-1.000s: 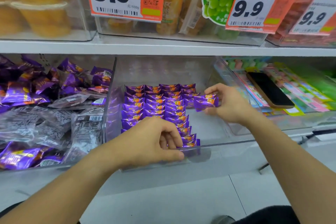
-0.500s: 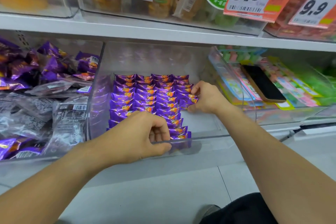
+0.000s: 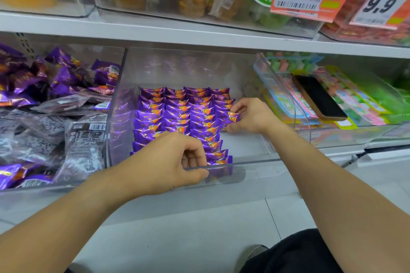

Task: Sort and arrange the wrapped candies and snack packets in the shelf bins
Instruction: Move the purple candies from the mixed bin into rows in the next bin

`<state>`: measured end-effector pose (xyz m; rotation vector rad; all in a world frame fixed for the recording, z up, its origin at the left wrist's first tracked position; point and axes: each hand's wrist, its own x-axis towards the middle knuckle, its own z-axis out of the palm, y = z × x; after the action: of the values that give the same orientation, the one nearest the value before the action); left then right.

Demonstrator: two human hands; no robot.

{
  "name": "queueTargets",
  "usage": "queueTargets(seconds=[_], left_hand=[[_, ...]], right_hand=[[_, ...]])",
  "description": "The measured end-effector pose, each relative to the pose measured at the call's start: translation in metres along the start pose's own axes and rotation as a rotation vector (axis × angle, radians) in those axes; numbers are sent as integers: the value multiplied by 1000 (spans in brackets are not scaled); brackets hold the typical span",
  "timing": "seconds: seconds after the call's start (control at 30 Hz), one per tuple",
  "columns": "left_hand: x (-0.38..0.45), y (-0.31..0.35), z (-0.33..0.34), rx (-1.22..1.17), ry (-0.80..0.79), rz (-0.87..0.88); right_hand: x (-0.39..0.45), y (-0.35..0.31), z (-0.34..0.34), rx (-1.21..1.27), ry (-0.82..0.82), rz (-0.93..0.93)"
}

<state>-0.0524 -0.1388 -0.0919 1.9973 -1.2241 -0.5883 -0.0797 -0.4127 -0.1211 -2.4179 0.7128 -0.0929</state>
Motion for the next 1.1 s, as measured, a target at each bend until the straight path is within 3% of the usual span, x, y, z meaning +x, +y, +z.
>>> queueTargets(seconds=[0.37,0.77,0.93,1.1], left_hand=[[1,-1,0,15,-4,4],[1,-1,1,17,1,-1],[1,-2,1,10,-2,-2],[0,-2,1,11,2,1]], right_hand=[[7,4,2,170,-25,4],[9,0,0,114,-19,43],[7,0,-4,-55,44,149],[3,-2,-1,81,-27,258]])
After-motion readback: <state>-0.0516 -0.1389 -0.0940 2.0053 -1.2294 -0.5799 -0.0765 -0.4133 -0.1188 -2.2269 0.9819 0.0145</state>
